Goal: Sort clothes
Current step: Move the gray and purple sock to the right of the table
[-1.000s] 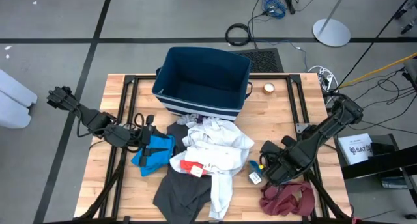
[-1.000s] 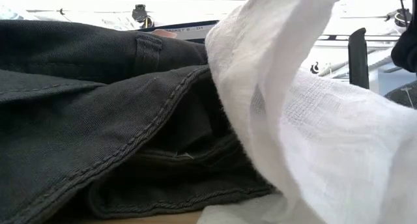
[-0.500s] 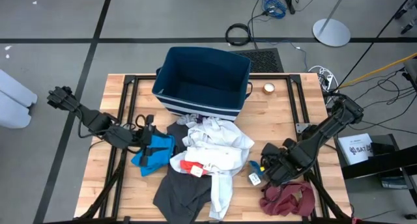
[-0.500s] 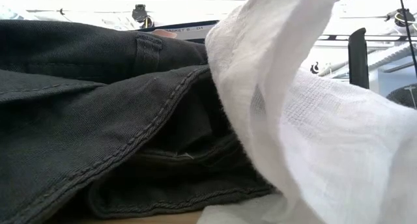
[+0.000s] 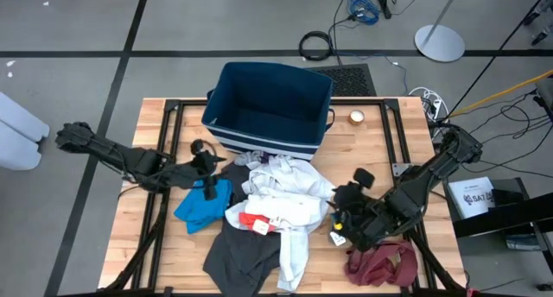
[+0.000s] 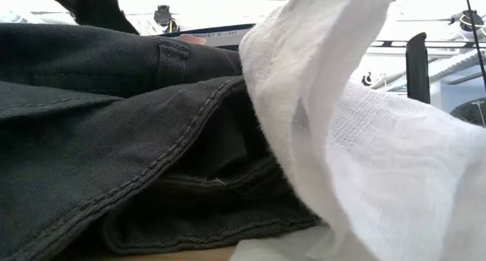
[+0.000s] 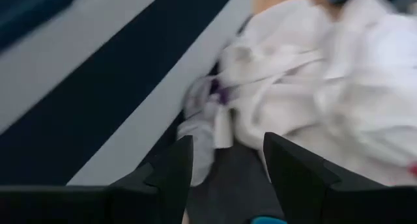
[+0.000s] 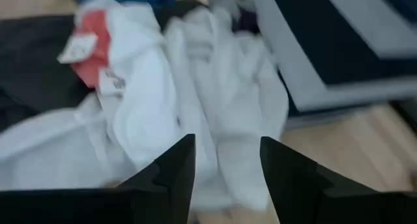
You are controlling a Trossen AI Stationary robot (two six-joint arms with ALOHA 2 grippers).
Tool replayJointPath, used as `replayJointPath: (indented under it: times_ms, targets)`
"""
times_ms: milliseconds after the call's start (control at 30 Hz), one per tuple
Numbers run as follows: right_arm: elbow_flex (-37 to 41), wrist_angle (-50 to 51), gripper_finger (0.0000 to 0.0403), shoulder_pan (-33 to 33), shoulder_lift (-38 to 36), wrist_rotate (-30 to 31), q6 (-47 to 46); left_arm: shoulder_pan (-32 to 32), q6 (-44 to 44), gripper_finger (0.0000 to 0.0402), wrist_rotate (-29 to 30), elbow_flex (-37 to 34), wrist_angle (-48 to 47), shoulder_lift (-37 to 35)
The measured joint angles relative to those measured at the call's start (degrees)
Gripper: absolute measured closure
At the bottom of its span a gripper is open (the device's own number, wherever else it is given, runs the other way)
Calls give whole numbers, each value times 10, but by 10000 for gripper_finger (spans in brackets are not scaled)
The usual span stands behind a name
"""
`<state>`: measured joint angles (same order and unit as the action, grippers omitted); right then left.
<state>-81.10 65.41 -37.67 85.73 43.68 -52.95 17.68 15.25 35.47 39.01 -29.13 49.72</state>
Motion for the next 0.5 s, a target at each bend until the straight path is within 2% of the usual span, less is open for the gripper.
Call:
replayJointPath:
  times_ms: [200,500]
  targets:
    - [0,-90,243,35,0,-1,128,-54,16,204,-6,-27,36,50]
    - [0,-108,243,47,4,-1,157,-95,-10,204,-7,-28,116,166]
